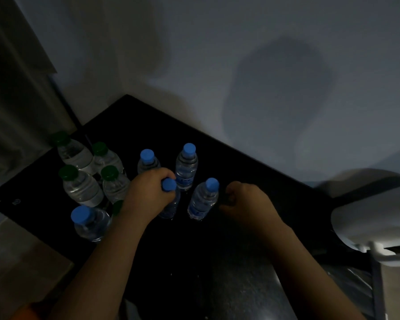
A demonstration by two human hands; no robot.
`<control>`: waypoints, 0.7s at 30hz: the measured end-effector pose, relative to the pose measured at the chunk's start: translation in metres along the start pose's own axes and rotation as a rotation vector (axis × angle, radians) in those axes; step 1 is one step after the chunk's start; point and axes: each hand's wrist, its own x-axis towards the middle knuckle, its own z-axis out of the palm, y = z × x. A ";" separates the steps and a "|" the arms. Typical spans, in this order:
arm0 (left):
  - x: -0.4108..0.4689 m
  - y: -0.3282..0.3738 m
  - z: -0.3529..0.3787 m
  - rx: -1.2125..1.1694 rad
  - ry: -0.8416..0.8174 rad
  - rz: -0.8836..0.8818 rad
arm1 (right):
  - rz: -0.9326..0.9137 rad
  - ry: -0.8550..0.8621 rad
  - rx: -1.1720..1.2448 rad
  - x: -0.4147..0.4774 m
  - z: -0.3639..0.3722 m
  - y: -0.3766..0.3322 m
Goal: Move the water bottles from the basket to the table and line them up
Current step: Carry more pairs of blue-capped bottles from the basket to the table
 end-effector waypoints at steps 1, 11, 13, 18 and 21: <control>-0.001 0.004 0.000 0.026 -0.001 0.010 | 0.022 -0.048 -0.027 -0.007 0.000 0.007; -0.064 0.056 0.001 0.173 -0.053 0.022 | 0.091 -0.195 -0.050 -0.081 0.009 0.070; -0.089 0.070 0.009 0.146 -0.146 0.030 | 0.088 -0.166 -0.045 -0.105 0.008 0.082; -0.140 0.102 0.044 0.182 -0.325 0.061 | 0.106 -0.191 0.008 -0.171 -0.007 0.093; -0.155 0.121 0.067 0.232 -0.423 0.109 | 0.169 -0.151 -0.045 -0.208 -0.017 0.095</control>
